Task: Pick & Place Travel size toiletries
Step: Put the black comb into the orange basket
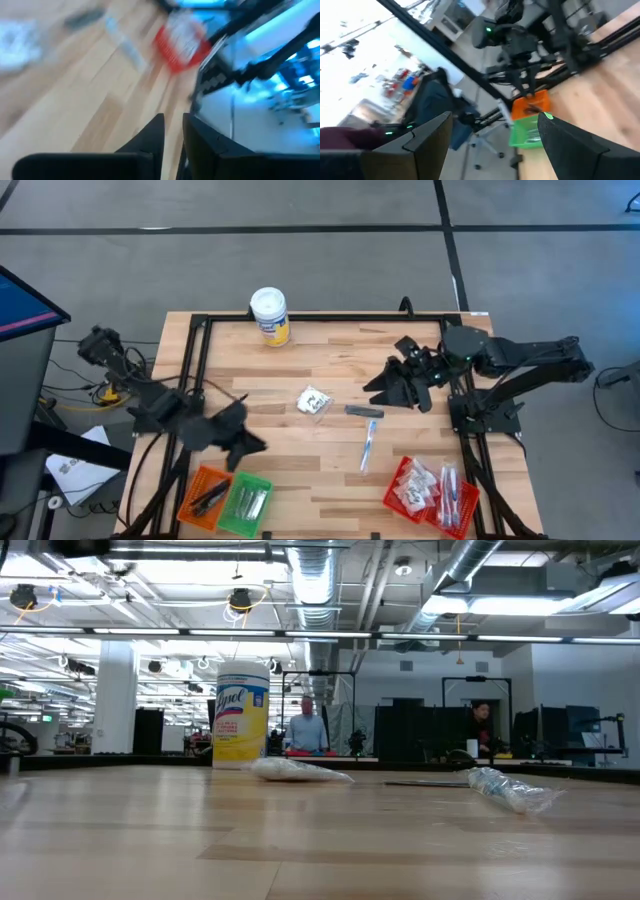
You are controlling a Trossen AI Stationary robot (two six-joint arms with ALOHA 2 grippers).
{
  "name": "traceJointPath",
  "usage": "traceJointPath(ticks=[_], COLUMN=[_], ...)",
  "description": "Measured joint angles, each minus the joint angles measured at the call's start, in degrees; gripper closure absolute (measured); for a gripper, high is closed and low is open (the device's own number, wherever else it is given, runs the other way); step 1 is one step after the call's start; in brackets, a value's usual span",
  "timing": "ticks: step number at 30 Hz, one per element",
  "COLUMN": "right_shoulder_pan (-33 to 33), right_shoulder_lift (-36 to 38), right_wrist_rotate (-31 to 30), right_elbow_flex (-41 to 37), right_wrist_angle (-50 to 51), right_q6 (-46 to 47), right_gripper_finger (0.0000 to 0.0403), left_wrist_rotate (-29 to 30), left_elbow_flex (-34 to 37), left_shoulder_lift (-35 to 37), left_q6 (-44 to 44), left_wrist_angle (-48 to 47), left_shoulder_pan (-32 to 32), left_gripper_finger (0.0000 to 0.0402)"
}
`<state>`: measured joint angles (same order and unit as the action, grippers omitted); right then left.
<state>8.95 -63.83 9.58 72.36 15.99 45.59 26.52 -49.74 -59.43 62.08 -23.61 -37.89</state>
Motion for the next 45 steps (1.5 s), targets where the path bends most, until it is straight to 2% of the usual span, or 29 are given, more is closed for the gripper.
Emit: traceJointPath(ticks=[5,8,10,12,15,17,20,24,27,34,36,40,45], right_shoulder_pan=[-0.20,-1.76,-3.71,-6.47,-11.36,-14.04,-17.64,-23.86,-27.20,-27.67,-27.19,-27.04,-28.97], right_shoulder_lift=[2.76,4.47,6.15,8.21,11.33,13.72,17.58,21.59,22.80,21.53,20.77,18.39,14.79], right_wrist_rotate=[-6.71,-10.10,-8.89,-2.95,7.66,11.04,10.64,8.01,9.18,22.29,26.15,31.92,40.00], right_elbow_flex=[0.00,-0.13,-1.71,-4.80,-11.59,-16.75,-24.34,-31.99,-35.47,-36.76,-36.56,-36.37,-36.41], right_wrist_angle=[9.28,12.69,10.05,4.32,-6.70,-12.55,-16.17,-16.25,-16.24,-17.06,-16.37,-15.23,-6.91], right_q6=[-5.11,-8.73,-11.00,-13.46,-15.43,-15.64,-15.62,-12.28,-7.33,-3.94,-2.68,-0.54,-5.33], right_gripper_finger=[0.0117,0.0117,0.0117,0.0117,0.0117,0.0117,0.0117,0.0117,0.0117,0.0117,0.0117,0.0117,0.0122], left_wrist_rotate=[-6.35,-13.33,-19.02,-23.51,-28.51,-32.31,-36.09,-36.47,-38.33,-44.08,-43.90,-39.04,-40.00], left_elbow_flex=[-0.02,-0.02,-0.06,-2.12,-9.19,-15.14,-24.77,-34.38,-36.74,-38.22,-41.04,-46.99,-49.01], left_shoulder_lift=[-4.67,-9.26,-13.13,-17.69,-24.84,-29.84,-37.05,-44.51,-48.37,-56.08,-57.27,-59.54,-62.59], left_q6=[-13.65,-16.71,-16.64,-16.57,-18.51,-19.89,-23.78,-29.79,-31.10,-30.62,-33.30,-38.66,-40.74], left_wrist_angle=[19.22,30.04,37.18,41.28,41.40,41.38,35.12,21.78,19.01,18.28,16.16,9.83,6.67], left_shoulder_pan=[13.70,22.03,26.96,30.46,33.79,35.57,37.68,40.64,42.86,45.00,44.52,45.04,48.01], left_gripper_finger=[0.0348,0.0349,0.0349,0.0349,0.0355,0.0365,0.0386,0.0399,0.0400,0.0401,0.0401,0.0401,0.0401])
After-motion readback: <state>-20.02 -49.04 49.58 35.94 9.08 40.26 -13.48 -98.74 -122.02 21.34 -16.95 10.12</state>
